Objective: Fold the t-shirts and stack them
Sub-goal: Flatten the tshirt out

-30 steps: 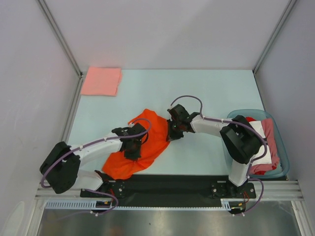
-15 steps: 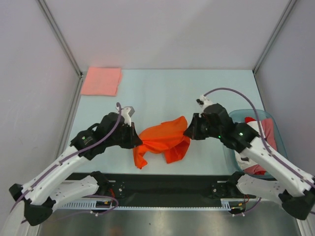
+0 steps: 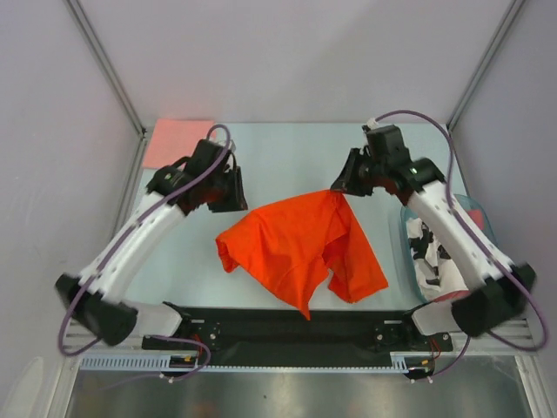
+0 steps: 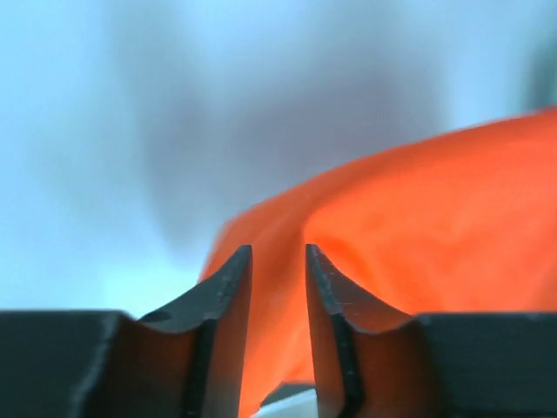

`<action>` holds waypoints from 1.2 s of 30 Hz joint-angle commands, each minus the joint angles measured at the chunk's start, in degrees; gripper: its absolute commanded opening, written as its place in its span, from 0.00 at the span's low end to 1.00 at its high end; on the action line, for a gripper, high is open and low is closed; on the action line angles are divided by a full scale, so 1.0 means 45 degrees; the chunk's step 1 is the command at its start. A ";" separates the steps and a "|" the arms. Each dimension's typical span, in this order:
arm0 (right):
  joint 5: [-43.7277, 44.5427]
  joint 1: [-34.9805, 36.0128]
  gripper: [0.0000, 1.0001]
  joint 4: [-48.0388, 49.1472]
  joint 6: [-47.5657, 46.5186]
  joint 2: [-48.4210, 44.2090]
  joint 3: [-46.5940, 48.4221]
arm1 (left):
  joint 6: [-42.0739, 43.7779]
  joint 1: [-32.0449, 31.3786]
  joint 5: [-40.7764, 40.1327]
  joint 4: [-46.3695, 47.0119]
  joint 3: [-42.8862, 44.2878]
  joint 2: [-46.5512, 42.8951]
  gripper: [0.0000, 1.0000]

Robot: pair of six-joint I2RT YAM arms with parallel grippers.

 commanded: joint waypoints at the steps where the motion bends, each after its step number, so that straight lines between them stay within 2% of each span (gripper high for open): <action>1: -0.0637 -0.1200 0.19 -0.0277 -0.1507 0.2497 0.1274 | 0.1225 0.1353 -0.2945 -0.1530 0.0822 0.2358 0.51; 3: -0.0148 -0.1162 0.29 -0.1639 -0.1961 0.3376 0.2351 | 0.1634 0.1375 -0.4061 -0.1785 0.1839 0.3043 0.65; 4: -0.0128 -0.1143 0.34 -0.1957 -0.2060 0.3361 0.2412 | 0.1675 0.1337 -0.3891 -0.2096 0.2074 0.3258 0.71; 5: -0.0205 -0.1027 0.36 -0.2076 -0.2138 0.3187 0.1948 | 0.1636 0.1240 -0.3715 -0.2041 0.1960 0.3106 0.73; 8: -0.0049 -0.0363 0.48 -0.1533 -0.1750 0.1432 0.0135 | 0.1403 0.0090 -0.3032 -0.1047 0.0090 0.1566 0.74; 10: -0.0224 -0.0069 0.51 -0.1102 -0.1535 -0.0048 -0.2013 | 0.0935 -0.1175 -0.1711 -0.0036 -0.1140 0.0706 0.74; 12: -0.0769 0.0087 0.53 -0.0596 -0.1475 -0.0990 -0.3304 | 0.0136 -0.1806 -0.0574 0.0690 -0.3170 -0.0408 0.76; 13: -0.1043 0.0320 0.54 -0.0284 -0.1494 -0.1826 -0.4645 | -0.0293 -0.2021 -0.0182 0.1429 -0.3912 -0.0759 0.77; 14: -0.1316 0.0535 0.60 0.0338 -0.1262 -0.2124 -0.5683 | -0.1071 -0.2023 0.0885 0.2558 -0.5544 -0.1594 0.79; 17: -0.1669 0.1647 0.62 0.1433 -0.0929 -0.2440 -0.6550 | -0.2226 -0.1965 0.1094 0.3233 -0.7643 -0.2596 0.81; 19: -0.1147 0.2620 0.63 0.1671 -0.0577 -0.2129 -0.6708 | -0.2504 -0.1751 0.0935 0.3388 -0.7981 -0.3144 0.79; 21: -0.0657 0.3016 0.63 0.1653 -0.0441 -0.1368 -0.6651 | -0.2543 -0.1614 0.1576 0.3972 -0.8411 -0.3340 0.77; 23: -0.0109 0.3038 0.63 0.1285 -0.0225 -0.0783 -0.6534 | -0.2698 -0.1476 0.3189 0.5376 -0.8877 -0.3070 0.76; 25: 0.0417 0.2785 0.63 0.0932 0.0008 -0.0682 -0.6513 | -0.3108 -0.1747 0.3978 0.7012 -0.9307 -0.2195 0.75; 28: 0.0439 0.1440 0.63 0.0385 0.0185 -0.1032 -0.6884 | -0.3929 -0.2451 0.4625 0.8815 -0.9660 -0.0945 0.74; 30: 0.0381 0.0135 0.63 -0.0279 0.0497 -0.1402 -0.7273 | -0.4495 -0.2783 0.5363 1.0022 -0.9817 -0.0259 0.69; 33: 0.0497 -0.0885 0.62 -0.1002 0.0809 -0.2298 -0.7839 | -0.4751 -0.3367 0.5953 1.0615 -0.9566 0.1226 0.65; 35: 0.0751 -0.1025 0.62 -0.1120 0.0966 -0.2789 -0.8211 | -0.4479 -0.3701 0.5935 1.0480 -0.8902 0.2199 0.68; 36: 0.0674 -0.1064 0.62 -0.1043 0.1179 -0.2946 -0.8619 | -0.4477 -0.3896 0.5935 1.0440 -0.8726 0.2496 0.73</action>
